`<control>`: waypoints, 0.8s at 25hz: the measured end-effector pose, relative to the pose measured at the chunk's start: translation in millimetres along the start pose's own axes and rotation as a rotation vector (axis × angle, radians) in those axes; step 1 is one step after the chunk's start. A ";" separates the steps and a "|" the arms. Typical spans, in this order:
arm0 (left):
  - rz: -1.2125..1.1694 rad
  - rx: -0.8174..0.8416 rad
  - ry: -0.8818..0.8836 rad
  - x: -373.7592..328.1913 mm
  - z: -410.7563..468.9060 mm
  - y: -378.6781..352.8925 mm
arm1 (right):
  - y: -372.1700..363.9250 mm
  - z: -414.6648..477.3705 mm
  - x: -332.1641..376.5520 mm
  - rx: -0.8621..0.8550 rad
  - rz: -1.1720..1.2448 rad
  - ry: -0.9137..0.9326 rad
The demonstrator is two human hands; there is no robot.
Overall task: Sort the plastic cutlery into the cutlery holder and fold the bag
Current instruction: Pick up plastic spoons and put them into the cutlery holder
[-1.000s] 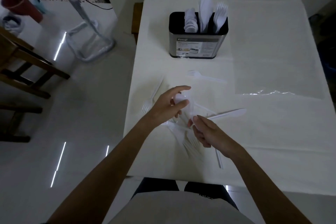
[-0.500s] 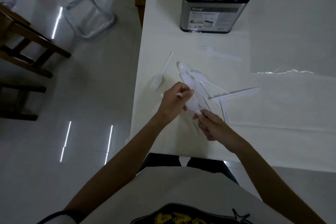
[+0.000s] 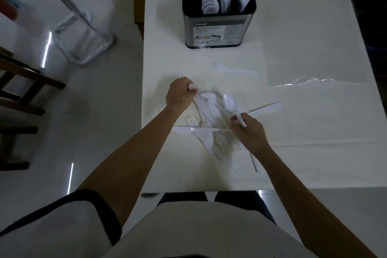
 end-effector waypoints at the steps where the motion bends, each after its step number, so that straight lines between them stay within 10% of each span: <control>1: 0.015 -0.006 -0.013 -2.2 0.3 -2.1 | -1.1 3.5 0.9 -0.003 -0.023 0.014; 12: -0.582 -0.275 0.043 -27.4 -0.7 19.3 | 6.8 33.3 14.0 -0.150 -0.612 0.223; 20: -0.709 -0.365 -0.132 -64.8 -11.9 20.8 | 40.8 43.0 -1.8 -0.159 0.104 -0.043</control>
Point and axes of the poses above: each hand's wrist, its own z-axis towards the middle knuckle, its own y-axis out of the back of the hand, x = y × z, the point moved 2 cm from there along z, towards the middle knuckle, and after that the axes turned 14 degrees about -z, right-handed, at the moved point
